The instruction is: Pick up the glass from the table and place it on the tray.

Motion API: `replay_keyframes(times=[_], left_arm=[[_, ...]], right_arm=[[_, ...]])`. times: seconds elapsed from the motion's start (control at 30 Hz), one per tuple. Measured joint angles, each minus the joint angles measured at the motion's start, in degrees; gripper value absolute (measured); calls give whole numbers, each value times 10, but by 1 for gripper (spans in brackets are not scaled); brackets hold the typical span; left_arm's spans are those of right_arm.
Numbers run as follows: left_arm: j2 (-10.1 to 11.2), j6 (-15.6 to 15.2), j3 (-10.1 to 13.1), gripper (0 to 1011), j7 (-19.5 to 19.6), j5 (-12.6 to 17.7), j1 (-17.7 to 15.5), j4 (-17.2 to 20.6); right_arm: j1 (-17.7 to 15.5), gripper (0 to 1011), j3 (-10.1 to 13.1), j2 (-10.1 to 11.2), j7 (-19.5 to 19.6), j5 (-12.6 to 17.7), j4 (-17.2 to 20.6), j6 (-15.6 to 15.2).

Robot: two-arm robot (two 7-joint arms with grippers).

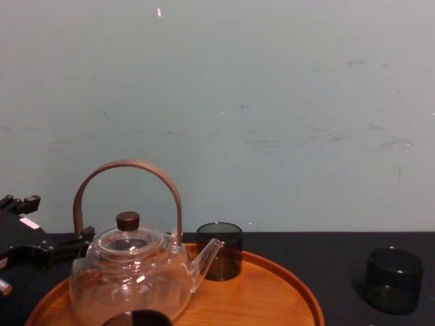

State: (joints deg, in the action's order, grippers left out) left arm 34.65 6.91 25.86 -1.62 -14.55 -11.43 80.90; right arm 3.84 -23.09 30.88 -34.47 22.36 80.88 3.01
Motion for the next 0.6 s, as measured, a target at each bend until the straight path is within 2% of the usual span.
replay_keyframes(times=[0.3, 0.6], left_arm=[[0, 0, 0, 1010, 0, 0, 0, 0], [0, 0, 0, 1010, 0, 0, 0, 0]], right_arm=[[1, 905, -5, 10, 6, 5, 26, -18], [11, 905, -12, 11, 15, 4, 45, -31]])
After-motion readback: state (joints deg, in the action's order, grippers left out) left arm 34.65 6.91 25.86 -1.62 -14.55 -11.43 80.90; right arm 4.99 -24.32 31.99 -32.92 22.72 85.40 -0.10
